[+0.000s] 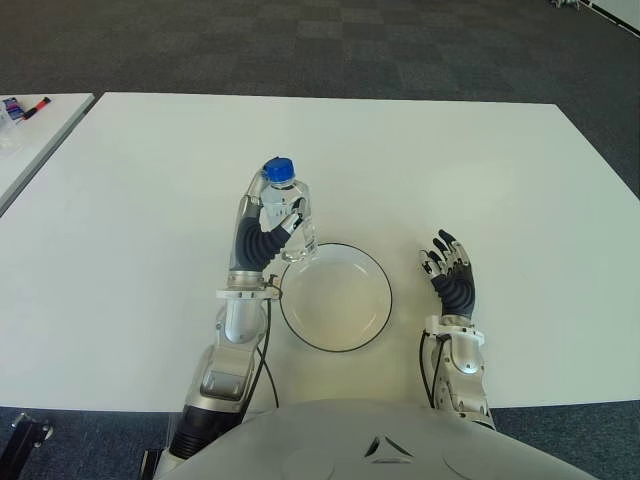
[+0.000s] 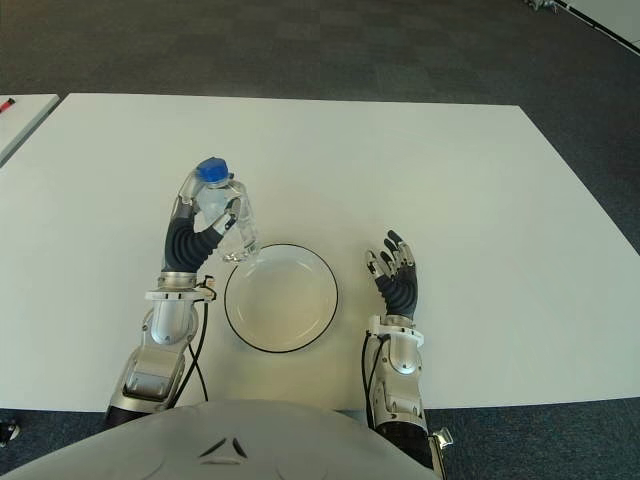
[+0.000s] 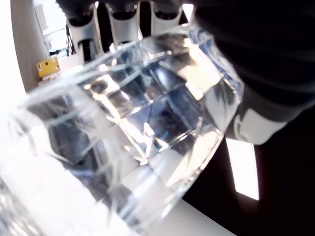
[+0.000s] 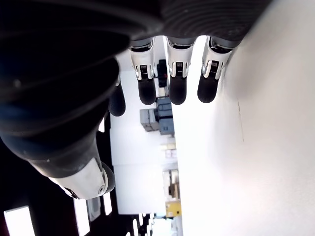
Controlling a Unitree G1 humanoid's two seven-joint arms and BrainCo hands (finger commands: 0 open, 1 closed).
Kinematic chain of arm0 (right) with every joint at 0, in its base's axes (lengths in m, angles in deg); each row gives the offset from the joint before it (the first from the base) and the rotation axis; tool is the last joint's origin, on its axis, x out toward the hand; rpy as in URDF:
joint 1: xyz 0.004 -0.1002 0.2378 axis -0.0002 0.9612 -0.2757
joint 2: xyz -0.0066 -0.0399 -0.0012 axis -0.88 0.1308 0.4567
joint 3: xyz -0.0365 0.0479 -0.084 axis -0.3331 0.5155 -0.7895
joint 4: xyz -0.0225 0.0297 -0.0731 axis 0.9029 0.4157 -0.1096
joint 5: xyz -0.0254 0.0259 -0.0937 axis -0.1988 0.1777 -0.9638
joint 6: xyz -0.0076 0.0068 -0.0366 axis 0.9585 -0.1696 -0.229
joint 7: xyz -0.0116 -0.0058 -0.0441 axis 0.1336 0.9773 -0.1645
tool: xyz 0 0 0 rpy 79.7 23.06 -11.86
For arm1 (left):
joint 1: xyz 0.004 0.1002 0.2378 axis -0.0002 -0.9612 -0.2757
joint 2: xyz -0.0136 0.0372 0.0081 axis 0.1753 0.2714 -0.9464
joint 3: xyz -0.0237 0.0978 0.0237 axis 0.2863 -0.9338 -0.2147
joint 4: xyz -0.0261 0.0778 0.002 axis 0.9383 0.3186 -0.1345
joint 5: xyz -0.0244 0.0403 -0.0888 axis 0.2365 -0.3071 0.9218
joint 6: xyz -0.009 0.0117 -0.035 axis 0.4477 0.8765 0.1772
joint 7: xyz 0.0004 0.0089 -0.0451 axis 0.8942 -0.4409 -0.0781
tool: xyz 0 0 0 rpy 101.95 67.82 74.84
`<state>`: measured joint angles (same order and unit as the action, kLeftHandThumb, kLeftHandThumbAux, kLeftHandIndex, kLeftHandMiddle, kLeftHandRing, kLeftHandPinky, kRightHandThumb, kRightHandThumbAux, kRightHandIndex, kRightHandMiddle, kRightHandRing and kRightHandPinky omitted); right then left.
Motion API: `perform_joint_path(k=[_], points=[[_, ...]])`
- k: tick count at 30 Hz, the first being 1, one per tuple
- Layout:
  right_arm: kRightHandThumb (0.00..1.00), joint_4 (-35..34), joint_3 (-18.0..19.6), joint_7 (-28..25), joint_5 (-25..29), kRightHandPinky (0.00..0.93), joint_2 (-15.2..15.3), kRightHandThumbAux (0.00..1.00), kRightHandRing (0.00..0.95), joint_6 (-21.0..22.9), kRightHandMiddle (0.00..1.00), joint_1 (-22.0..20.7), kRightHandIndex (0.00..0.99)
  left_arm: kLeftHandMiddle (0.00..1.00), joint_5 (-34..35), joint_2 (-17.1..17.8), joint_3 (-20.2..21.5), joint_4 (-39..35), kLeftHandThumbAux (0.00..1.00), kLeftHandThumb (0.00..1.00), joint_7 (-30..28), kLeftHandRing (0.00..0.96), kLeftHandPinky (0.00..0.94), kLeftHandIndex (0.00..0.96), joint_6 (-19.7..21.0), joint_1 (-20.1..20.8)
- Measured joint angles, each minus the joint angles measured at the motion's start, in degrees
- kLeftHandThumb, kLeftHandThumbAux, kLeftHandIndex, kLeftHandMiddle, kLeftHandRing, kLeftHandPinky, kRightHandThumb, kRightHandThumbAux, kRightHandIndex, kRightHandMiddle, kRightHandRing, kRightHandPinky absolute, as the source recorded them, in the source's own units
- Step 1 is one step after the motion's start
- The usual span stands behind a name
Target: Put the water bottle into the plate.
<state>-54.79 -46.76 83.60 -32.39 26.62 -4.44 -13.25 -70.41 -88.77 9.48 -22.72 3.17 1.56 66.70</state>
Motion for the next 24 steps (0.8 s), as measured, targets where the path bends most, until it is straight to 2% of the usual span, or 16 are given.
perform_joint_path(k=[8, 24], points=[[0.466, 0.17, -0.18, 0.15, -0.05, 0.157, -0.02, 0.797, 0.112, -0.20, 0.131, -0.13, 0.175, 0.423, -1.42, 0.19, -1.68, 3.22, 0.630, 1.000, -0.01, 0.509, 0.488, 0.285, -1.67, 0.24], [0.468, 0.17, -0.41, 0.46, -0.01, 0.168, -0.05, 0.812, 0.118, -0.20, 0.133, -0.11, 0.169, 0.424, -5.62, 0.43, -1.84, 7.45, 0.629, 1.000, 2.61, 0.509, 0.478, 0.291, -5.29, 0.79]])
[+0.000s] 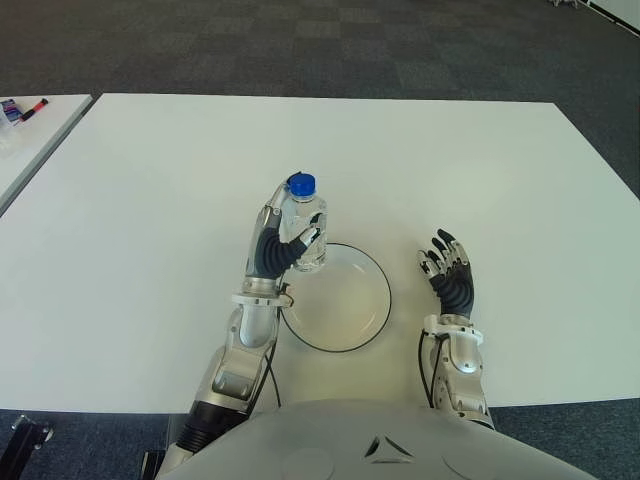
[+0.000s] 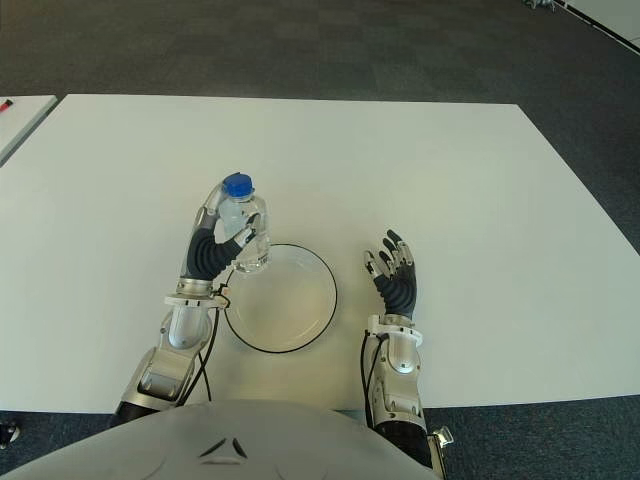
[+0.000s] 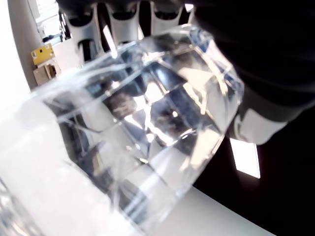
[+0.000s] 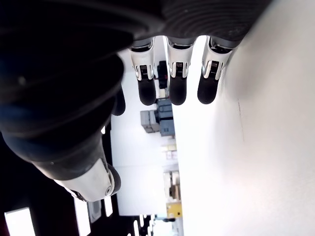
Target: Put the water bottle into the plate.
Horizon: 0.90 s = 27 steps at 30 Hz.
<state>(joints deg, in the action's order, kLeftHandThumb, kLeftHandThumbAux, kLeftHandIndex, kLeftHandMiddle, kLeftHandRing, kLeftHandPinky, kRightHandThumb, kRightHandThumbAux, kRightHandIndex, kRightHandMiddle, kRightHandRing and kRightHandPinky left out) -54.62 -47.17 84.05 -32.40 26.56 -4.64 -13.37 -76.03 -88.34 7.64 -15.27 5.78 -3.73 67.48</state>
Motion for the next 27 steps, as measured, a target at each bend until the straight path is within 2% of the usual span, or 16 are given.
perform_joint_path(k=[27], points=[[0.506, 0.57, -0.29, 0.25, 0.03, 0.155, -0.04, 0.796, 0.120, -0.98, 0.136, -0.07, 0.172, 0.424, -0.54, 0.11, -0.12, 4.17, 0.630, 1.000, -0.21, 0.509, 0.468, 0.278, 0.38, 0.29]])
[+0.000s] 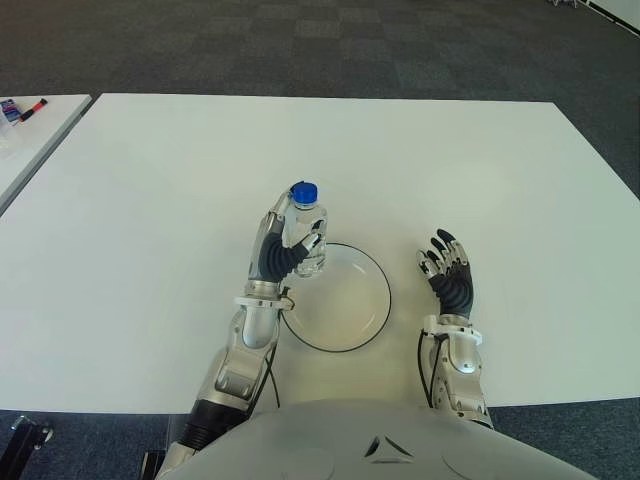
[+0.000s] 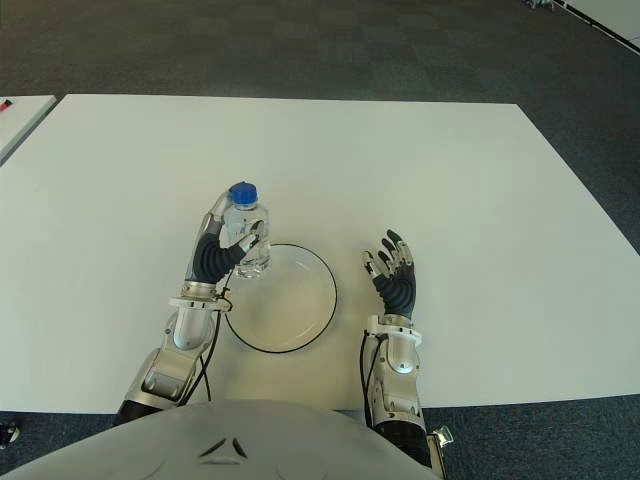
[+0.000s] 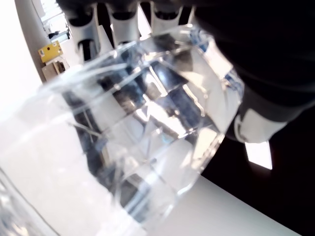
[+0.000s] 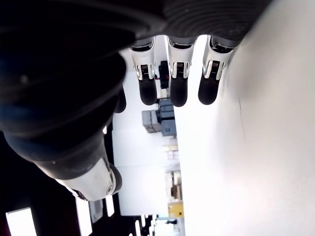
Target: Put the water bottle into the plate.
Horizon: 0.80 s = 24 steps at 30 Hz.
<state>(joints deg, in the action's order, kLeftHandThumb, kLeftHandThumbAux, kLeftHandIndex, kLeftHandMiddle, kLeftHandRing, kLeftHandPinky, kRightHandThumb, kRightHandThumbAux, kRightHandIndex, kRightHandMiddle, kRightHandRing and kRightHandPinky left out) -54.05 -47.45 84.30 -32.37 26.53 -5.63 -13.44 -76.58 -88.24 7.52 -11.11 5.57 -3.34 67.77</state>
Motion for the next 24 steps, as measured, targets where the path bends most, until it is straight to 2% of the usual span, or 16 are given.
perform_joint_path(k=[6, 24], points=[[0.553, 0.01, -0.07, 0.43, -0.02, 0.155, -0.01, 0.778, 0.114, -0.02, 0.135, 0.00, 0.188, 0.430, 0.77, 0.00, 0.00, 0.35, 0.630, 1.000, -0.87, 0.504, 0.460, 0.277, 1.16, 0.00], [0.569, -0.52, -1.17, 1.55, -0.10, 0.158, -0.03, 0.780, 0.112, -0.03, 0.134, 0.04, 0.204, 0.420, 2.01, 0.00, -0.21, 3.05, 0.632, 1.000, -1.44, 0.505, 0.455, 0.263, 2.09, 0.00]])
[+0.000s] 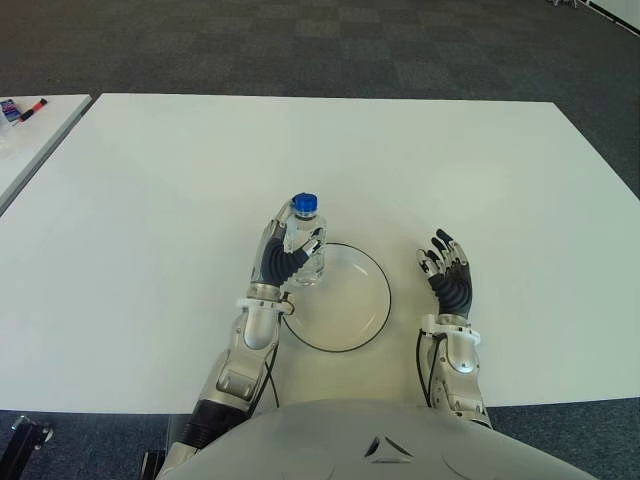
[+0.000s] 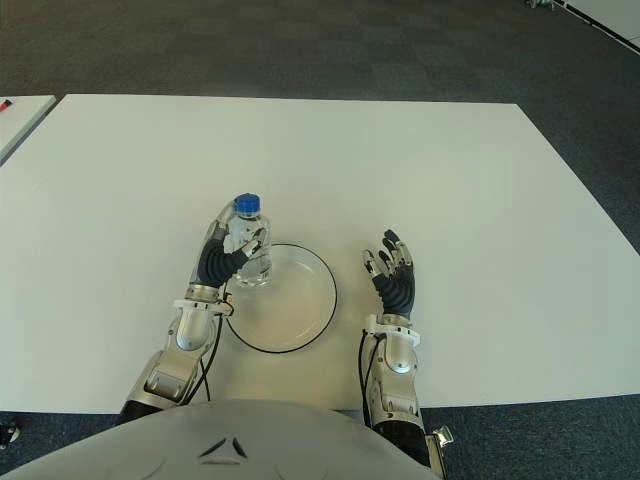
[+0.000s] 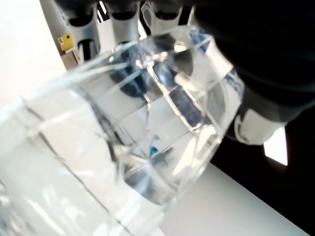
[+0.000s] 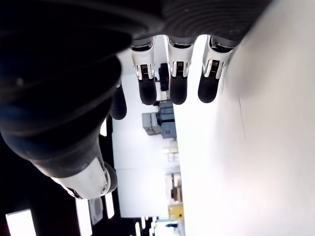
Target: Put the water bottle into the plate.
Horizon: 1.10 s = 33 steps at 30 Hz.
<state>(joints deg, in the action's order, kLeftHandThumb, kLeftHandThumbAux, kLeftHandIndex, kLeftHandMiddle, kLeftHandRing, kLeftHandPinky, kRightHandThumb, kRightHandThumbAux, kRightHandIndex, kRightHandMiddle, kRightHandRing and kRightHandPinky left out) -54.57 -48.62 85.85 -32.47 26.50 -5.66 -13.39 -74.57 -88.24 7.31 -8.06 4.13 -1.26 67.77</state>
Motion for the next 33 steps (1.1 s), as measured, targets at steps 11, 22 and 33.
perform_joint_path(k=[11, 22, 33], points=[[0.533, -0.22, -0.32, 0.50, 0.00, 0.168, 0.00, 0.783, 0.119, 0.03, 0.133, 0.17, 0.195, 0.427, 0.09, 0.00, -0.20, 2.04, 0.630, 1.000, 0.00, 0.503, 0.454, 0.258, -0.16, 0.14], [0.511, -0.20, -0.55, 0.89, -0.09, 0.170, 0.00, 0.797, 0.122, 0.02, 0.134, 0.18, 0.190, 0.431, 0.09, 0.00, -0.81, 4.01, 0.629, 1.000, 0.05, 0.503, 0.466, 0.262, -2.10, 1.06], [0.530, -0.11, -0.64, 0.97, -0.06, 0.169, -0.01, 0.792, 0.123, -0.10, 0.137, 0.17, 0.204, 0.423, 0.10, 0.00, -1.41, 4.37, 0.630, 1.000, 0.05, 0.512, 0.467, 0.243, -2.79, 1.12]])
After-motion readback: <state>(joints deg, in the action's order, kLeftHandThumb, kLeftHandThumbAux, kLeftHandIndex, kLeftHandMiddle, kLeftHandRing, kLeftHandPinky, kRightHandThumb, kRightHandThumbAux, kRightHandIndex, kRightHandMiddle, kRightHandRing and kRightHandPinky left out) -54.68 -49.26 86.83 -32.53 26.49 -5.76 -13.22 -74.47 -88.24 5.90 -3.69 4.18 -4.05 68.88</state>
